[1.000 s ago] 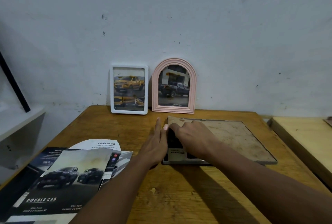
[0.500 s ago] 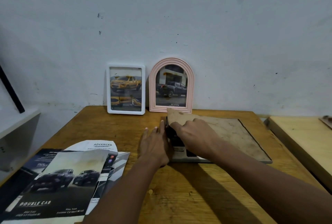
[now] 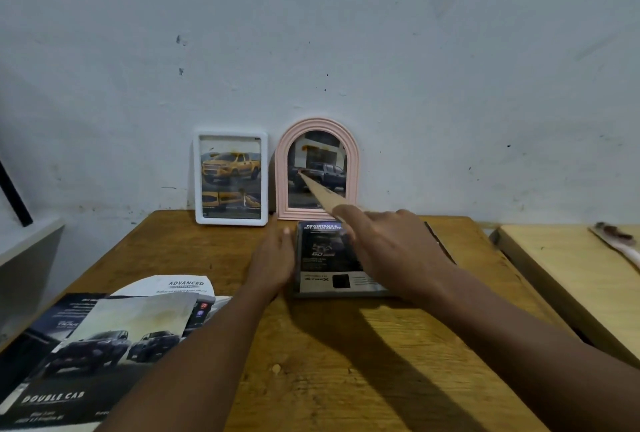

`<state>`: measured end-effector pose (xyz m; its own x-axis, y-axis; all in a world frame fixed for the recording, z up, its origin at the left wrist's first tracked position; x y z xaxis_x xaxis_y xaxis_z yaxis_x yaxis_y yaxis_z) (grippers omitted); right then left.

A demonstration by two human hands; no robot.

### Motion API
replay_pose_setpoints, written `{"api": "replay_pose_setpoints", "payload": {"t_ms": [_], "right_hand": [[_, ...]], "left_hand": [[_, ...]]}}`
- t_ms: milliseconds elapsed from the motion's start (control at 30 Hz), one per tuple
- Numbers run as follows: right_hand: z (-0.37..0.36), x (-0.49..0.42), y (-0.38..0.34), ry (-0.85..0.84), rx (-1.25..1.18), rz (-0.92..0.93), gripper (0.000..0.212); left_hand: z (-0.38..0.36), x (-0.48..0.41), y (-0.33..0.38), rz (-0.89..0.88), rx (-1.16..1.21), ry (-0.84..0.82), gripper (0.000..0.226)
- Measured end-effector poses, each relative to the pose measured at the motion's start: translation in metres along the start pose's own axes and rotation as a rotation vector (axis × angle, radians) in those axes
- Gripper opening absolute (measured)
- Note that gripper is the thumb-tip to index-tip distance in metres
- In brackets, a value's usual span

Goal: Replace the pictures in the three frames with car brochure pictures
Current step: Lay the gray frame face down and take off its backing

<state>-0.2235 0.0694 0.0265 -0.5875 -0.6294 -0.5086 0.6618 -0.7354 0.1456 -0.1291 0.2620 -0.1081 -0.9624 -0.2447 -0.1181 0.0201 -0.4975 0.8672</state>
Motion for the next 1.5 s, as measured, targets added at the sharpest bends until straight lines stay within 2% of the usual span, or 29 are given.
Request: {"api": "replay_pose_setpoints", "payload": {"t_ms": [33,100,133,167,200,300,367,500,633,700,867,1067,1233,1333,1433,1500], "right_hand": [[-0.002,0.005,-0.004,0.002,-0.014,0.014,0.045],[-0.007,0.012,-0.011,0.019,-0.047,0.028,0.046],[-0.011,0.014,-0.015,0.018,-0.064,0.026,0.045],[-0.017,0.015,-0.019,-0.001,-0.073,0.011,0.044],[-0.024,0.016,-0.021,-0.035,-0.081,-0.016,0.043],[-0.039,0.021,-0.018,-0.13,-0.261,-0.152,0.044],[-0.037,0.026,0.0,-0.081,-0.413,-0.292,0.042],[-0.038,0.05,0.074,0.004,-0.382,-0.606,0.05],[-0.05,0.095,0.116,-0.167,-0.592,-0.885,0.06],[-0.057,0.112,0.114,-0.201,-0.65,-0.91,0.057],[-0.049,0.136,0.082,-0.126,-0.556,-0.861,0.05],[-0.044,0.17,0.055,-0.224,-0.349,-0.802,0.036],[-0.042,0.187,0.042,-0.337,-0.253,-0.767,0.034],[-0.039,0.191,0.039,-0.357,-0.2,-0.775,0.037],[-0.041,0.19,0.035,-0.459,-0.098,-0.779,0.039],[-0.04,0.185,0.039,-0.433,-0.115,-0.789,0.036]], "left_hand": [[0.008,0.004,0.005,0.078,0.242,0.049,0.069],[0.012,0.012,0.021,0.182,0.65,0.005,0.079],[0.013,0.017,0.033,0.211,0.795,-0.066,0.069],[0.013,0.023,0.044,0.227,0.868,-0.131,0.059],[0.013,0.028,0.052,0.232,0.891,-0.177,0.057],[0.015,0.039,0.051,0.24,0.706,-0.113,0.078],[0.02,0.045,0.045,0.194,0.639,-0.056,0.086],[0.037,0.054,0.043,0.096,0.588,-0.044,0.087],[0.055,0.069,0.044,0.042,0.501,-0.033,0.083],[0.059,0.078,0.041,0.019,0.458,-0.029,0.081],[0.056,0.115,0.038,-0.017,0.203,-0.057,0.073],[0.032,0.156,0.018,-0.099,-0.215,-0.164,0.061],[0.025,0.175,0.015,-0.202,-0.54,-0.21,0.044],[0.018,0.176,0.021,-0.239,-0.741,-0.243,0.043],[0.012,0.174,0.028,-0.276,-1.089,-0.236,0.045],[0.01,0.168,0.032,-0.293,-1.199,-0.209,0.048]]}}
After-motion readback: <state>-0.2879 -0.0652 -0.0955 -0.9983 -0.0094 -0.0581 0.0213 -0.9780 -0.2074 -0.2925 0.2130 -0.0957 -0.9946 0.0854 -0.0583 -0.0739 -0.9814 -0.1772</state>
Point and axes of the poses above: each hand's wrist, its own x-axis away from the middle knuckle, its own z-axis out of the back of the hand, y = z × x, the point moved 6 cm from there along -x, towards the middle knuckle, and after that the axes turned 2 degrees about -y, right-handed, at the moved point
